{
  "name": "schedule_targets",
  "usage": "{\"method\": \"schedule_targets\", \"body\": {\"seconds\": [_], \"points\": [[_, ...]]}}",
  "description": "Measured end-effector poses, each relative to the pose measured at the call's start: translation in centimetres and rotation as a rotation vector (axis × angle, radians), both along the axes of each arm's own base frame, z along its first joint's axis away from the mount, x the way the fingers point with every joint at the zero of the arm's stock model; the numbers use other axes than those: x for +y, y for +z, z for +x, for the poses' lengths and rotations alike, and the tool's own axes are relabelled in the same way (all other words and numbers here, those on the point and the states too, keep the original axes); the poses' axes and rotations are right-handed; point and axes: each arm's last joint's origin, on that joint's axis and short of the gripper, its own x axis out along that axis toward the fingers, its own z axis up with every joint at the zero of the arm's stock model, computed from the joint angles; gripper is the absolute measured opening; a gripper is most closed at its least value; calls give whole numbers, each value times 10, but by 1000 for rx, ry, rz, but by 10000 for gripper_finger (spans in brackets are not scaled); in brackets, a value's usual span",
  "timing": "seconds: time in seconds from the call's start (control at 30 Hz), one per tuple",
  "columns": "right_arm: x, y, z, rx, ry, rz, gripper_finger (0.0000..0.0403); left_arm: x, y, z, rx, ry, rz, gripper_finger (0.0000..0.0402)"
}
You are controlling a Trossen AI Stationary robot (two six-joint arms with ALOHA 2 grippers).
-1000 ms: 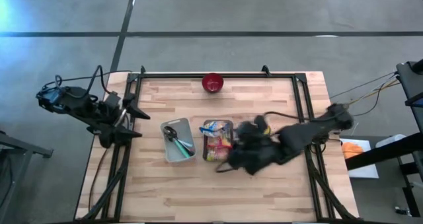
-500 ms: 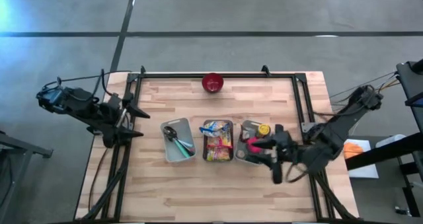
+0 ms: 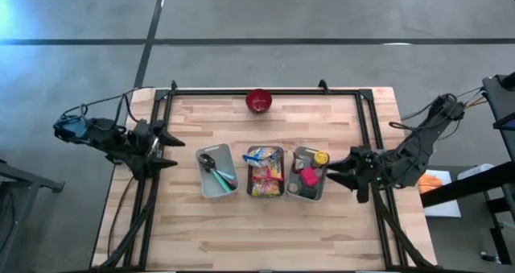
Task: Pick & Place Food Item
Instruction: Return to Home Position
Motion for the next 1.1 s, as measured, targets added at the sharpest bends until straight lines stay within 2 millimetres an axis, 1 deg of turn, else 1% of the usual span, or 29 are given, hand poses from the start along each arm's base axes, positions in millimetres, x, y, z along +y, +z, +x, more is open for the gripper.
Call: {"method": "schedule_targets", "body": {"seconds": [0.07,0.1,0.27,0.37,0.43,0.53,0.6,0.67,0.83,1.0,1.1], "points": [[-4,0,0,-16,23,-118,186,2,-10,-2,-6,19,-1,341],[-8,1,1,-24,34,-149,186,3,-14,-4,-6,31,0,341],[-36,8,1,-87,146,-207,186,10,-35,-11,-22,114,8,341],[-54,10,2,-142,237,-275,186,14,-44,-16,-34,152,5,341],[-65,9,1,-159,242,-313,186,16,-48,-20,-40,169,3,341],[-79,-1,-1,-152,186,-337,186,17,-62,-23,-17,169,7,341],[-85,-10,-4,-142,157,-342,186,17,-72,-24,-12,162,-2,341],[-87,-19,-8,-157,144,-339,186,16,-82,-21,-8,166,-20,341],[-89,-47,-17,-221,110,-332,186,14,-98,-12,41,152,-15,341],[-90,-76,-23,-233,87,-327,186,11,-119,-4,82,153,-10,341],[-91,-89,-26,-261,81,-332,186,10,-132,1,107,150,-12,341]]}}
